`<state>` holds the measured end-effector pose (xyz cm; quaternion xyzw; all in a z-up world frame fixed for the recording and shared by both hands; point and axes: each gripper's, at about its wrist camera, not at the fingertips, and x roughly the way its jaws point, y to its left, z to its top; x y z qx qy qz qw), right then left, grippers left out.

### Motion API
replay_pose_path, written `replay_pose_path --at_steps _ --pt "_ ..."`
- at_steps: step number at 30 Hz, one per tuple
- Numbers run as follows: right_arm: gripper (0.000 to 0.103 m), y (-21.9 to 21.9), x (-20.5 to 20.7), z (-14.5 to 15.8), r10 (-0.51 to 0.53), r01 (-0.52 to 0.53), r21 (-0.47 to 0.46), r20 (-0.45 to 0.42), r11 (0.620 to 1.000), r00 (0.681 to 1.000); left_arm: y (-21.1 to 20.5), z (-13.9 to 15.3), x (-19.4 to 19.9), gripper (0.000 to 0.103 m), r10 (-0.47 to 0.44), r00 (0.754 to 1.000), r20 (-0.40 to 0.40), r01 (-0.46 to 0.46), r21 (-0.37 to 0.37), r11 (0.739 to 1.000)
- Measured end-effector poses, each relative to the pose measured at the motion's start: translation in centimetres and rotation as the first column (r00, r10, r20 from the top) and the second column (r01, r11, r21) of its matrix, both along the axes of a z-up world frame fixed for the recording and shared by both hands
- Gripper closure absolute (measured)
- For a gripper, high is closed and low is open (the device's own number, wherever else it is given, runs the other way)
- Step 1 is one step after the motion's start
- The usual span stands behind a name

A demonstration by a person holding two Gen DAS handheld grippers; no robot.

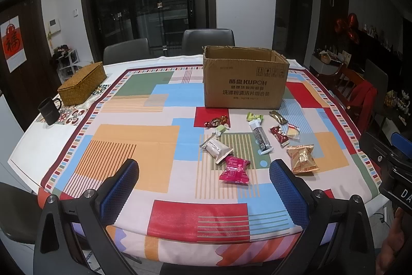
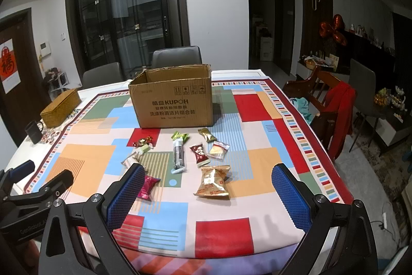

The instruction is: Organize snacks

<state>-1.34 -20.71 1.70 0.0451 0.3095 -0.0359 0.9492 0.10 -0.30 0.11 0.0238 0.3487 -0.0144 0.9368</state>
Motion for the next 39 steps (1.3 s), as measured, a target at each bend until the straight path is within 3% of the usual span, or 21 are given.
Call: replay_pose_path --at_steps 39 --pt "0.003 0.4 -1.2 1.1 -0.014 0.014 -0.014 0.052 1.000 0.999 0.8 1.1 -1.2 0.000 0.022 0.999 0.043 -0.022 -0.006 1.000"
